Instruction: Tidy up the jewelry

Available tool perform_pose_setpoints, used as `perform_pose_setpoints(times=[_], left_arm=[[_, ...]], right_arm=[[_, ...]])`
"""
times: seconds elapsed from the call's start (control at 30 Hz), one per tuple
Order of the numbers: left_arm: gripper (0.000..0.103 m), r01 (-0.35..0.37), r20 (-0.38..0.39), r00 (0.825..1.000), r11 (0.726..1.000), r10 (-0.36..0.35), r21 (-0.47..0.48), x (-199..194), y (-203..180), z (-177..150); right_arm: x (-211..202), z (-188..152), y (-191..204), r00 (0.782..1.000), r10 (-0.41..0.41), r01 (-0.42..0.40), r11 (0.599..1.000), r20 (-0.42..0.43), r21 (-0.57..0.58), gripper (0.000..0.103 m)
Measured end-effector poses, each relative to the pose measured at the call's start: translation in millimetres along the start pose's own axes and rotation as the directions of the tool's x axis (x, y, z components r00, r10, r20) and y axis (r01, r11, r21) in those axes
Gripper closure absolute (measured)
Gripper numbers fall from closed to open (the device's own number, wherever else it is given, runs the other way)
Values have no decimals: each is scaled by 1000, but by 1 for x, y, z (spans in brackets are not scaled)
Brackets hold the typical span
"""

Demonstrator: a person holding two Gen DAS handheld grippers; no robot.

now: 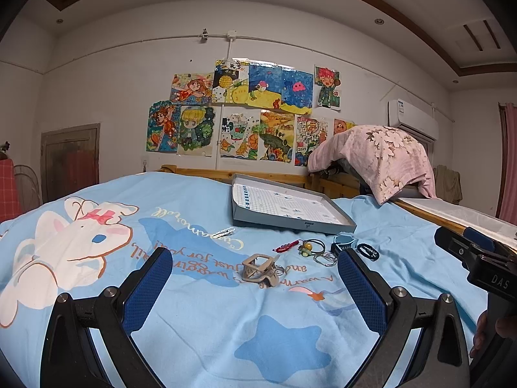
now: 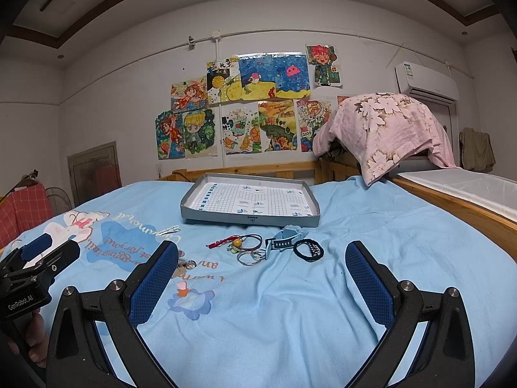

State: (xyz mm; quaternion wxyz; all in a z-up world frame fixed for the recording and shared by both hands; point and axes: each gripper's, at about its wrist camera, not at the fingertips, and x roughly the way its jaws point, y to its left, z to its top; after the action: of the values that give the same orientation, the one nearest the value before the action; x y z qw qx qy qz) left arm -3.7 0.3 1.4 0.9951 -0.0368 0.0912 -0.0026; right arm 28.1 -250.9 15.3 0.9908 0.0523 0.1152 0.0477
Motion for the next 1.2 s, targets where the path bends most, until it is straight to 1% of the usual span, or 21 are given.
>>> perform_pose_setpoints(times=[0.7,1.0,1.1,1.2], left_arm=[[0,0,-3,1000,1000,0,-2,0,0,0],[0,-2,-8,1000,1000,2,-4,4,2,-5],[0,-10,-18,1000,1000,9,-8,8,7,-11],[0,-14,-45,999,1000,13,-23,15,16,-16]], right_arm=[[1,-1,-1,1000,2,-2,1000,-5,4,1],[2,-4,-1,1000,-3,3,1000,-3,6,1],[1,-4,0,1000,-7,7,1000,-1,10,1],[0,-4,-1,1000,-8,8,1000,1,10,1]])
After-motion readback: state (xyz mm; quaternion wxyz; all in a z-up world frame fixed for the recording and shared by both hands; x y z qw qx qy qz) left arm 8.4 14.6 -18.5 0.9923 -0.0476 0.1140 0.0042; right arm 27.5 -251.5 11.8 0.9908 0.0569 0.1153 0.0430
